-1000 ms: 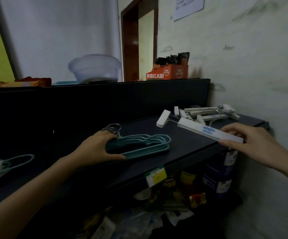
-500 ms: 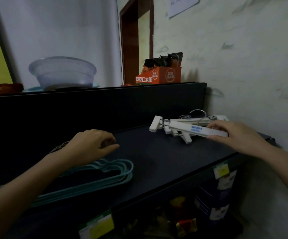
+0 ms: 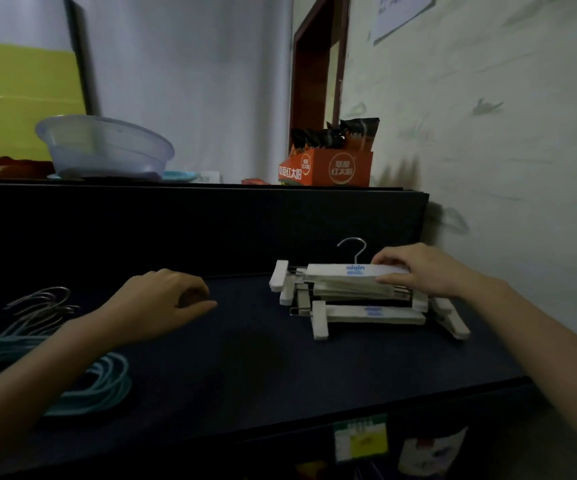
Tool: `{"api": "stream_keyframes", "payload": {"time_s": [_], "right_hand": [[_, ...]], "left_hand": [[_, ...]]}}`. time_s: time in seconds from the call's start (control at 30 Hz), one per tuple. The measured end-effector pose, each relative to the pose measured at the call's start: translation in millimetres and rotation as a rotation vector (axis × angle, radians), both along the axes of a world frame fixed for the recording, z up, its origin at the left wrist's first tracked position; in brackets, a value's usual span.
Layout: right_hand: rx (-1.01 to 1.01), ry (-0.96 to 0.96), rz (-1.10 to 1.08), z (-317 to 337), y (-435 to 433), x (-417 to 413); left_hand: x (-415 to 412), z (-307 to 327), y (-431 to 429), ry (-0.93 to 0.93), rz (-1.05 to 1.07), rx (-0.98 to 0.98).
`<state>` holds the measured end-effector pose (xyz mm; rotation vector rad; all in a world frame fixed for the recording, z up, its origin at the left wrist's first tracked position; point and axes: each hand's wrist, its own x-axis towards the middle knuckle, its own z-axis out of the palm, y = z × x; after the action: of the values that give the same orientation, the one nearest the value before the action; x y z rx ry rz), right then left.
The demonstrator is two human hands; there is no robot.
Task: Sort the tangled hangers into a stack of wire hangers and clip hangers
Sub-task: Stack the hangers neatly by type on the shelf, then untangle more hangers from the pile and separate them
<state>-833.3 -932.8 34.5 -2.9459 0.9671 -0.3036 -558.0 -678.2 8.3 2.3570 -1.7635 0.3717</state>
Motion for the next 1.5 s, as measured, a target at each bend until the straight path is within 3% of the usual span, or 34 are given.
{"api": "stream_keyframes", "payload": {"time_s": [0.23,0.37,0.5,0.97,1.5], "right_hand": [[0.093,0.096,0.107,-4,-35,12],[0.025,0.170,0.126,-1,-29,19],[-0.116,0.025,0.197,3,-3,37],[0.096,-0.130,0.712,-6,189,168],[0.169,-0.056,0.861,-21,443,343]], "left_hand": [[-18,-9,10,0.050,0.137,0.029],[-20,-12,22,0.052,0.190,0.005],[-21,-13,42,0.028,0.247,-0.046],[6,-12,216,-0.001,0.522,-0.099],[102,-37,472,0.030,0.683,-0.170]]}}
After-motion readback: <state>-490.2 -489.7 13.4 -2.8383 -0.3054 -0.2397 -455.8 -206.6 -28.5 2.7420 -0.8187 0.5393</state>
